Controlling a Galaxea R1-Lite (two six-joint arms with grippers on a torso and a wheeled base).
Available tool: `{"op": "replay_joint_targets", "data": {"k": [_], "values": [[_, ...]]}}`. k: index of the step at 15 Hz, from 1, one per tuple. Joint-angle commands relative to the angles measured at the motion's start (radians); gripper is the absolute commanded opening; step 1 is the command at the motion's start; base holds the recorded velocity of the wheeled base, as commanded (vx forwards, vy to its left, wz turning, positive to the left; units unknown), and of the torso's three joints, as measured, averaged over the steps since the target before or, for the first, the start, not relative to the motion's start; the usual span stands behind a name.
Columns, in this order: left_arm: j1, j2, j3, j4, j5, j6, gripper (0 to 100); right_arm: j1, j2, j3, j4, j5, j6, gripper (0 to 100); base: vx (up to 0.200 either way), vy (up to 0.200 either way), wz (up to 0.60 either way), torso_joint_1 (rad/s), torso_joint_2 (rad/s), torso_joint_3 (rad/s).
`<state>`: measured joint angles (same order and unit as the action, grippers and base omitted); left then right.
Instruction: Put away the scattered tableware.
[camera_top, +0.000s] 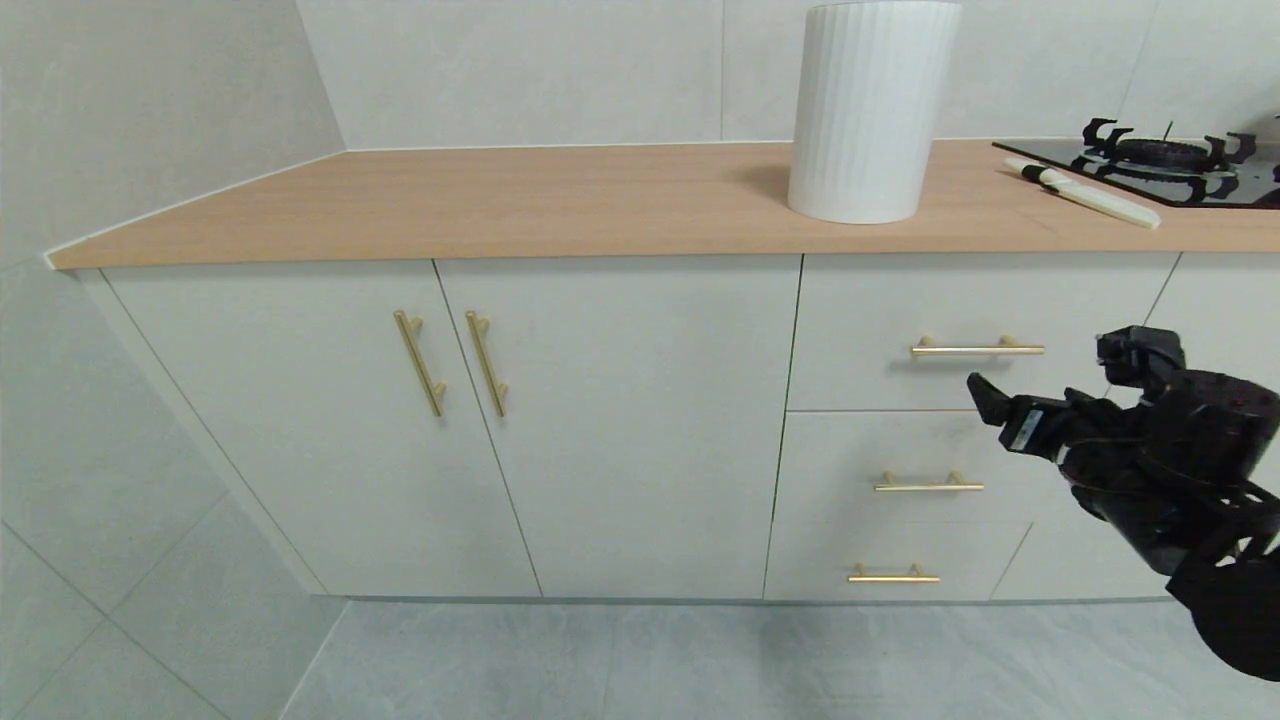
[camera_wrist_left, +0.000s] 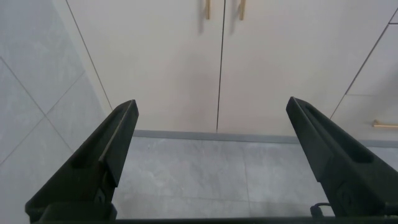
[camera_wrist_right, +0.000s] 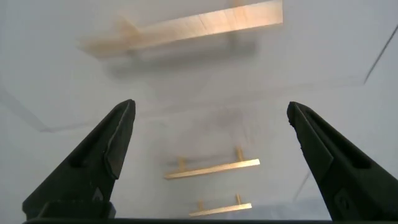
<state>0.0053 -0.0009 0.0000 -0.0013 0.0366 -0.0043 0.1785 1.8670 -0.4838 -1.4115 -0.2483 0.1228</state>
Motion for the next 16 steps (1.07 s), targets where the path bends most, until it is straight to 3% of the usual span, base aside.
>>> {"op": "replay_joint_targets", "data": {"k": [1, 3, 6, 8, 10, 13, 16], "values": [[-0.001, 0.001, 0.000, 0.000, 0.002, 0.000, 100, 0.125, -0.397, 0.083, 0.140, -0.026, -0.084, 100, 0.000, 0.000, 0.00, 0.000, 0.00, 0.000], [-0.001, 0.001, 0.000, 0.000, 0.000, 0.000, 100, 0.188, -0.598, 0.100, 0.304, -0.094, -0.106, 100, 0.000, 0.000, 0.00, 0.000, 0.00, 0.000], [0.001, 0.001, 0.000, 0.000, 0.000, 0.000, 100, 0.191, -0.862, 0.126, 0.546, -0.195, -0.114, 100, 0.000, 0.000, 0.00, 0.000, 0.00, 0.000], [0.001, 0.001, 0.000, 0.000, 0.000, 0.000, 100, 0.114, -1.036, 0.133, 0.706, -0.284, -0.132, 100, 0.000, 0.000, 0.00, 0.000, 0.00, 0.000], [-0.001, 0.001, 0.000, 0.000, 0.002, 0.000, 100, -0.048, -1.210, 0.140, 0.844, -0.279, -0.163, 100, 0.000, 0.000, 0.00, 0.000, 0.00, 0.000], [-0.001, 0.001, 0.000, 0.000, 0.000, 0.000, 100, -0.070, -1.457, 0.142, 1.063, -0.267, -0.172, 100, 0.000, 0.000, 0.00, 0.000, 0.00, 0.000], [0.001, 0.001, 0.000, 0.000, 0.002, 0.000, 100, -0.151, -1.640, 0.143, 1.200, -0.261, -0.193, 100, 0.000, 0.000, 0.00, 0.000, 0.00, 0.000]]}}
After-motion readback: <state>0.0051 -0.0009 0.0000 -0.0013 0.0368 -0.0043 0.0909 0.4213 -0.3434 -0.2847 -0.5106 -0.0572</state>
